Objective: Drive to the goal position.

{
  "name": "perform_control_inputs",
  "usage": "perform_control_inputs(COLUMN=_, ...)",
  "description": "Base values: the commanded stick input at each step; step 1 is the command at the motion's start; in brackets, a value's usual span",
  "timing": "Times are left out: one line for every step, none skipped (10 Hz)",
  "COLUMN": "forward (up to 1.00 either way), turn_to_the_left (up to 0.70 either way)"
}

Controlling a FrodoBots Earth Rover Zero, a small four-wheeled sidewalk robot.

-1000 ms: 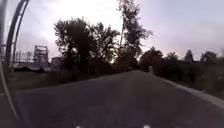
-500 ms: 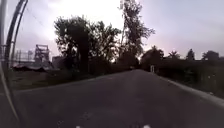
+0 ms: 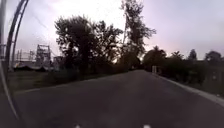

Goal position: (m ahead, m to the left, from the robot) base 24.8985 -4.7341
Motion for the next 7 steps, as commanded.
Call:
perform_control_inputs(forward=0.50, turn_to_the_left=-0.50)
perform_control_inputs(forward=0.50, turn_to_the_left=-0.50)
perform_control_inputs(forward=0.50, turn_to_the_left=-0.30)
perform_control_inputs(forward=0.50, turn_to_the_left=-0.01)
perform_control_inputs(forward=0.65, turn_to_the_left=0.00)
perform_control_inputs(forward=0.70, turn_to_the_left=0.00)
perform_control_inputs(forward=0.70, turn_to_the_left=0.00)
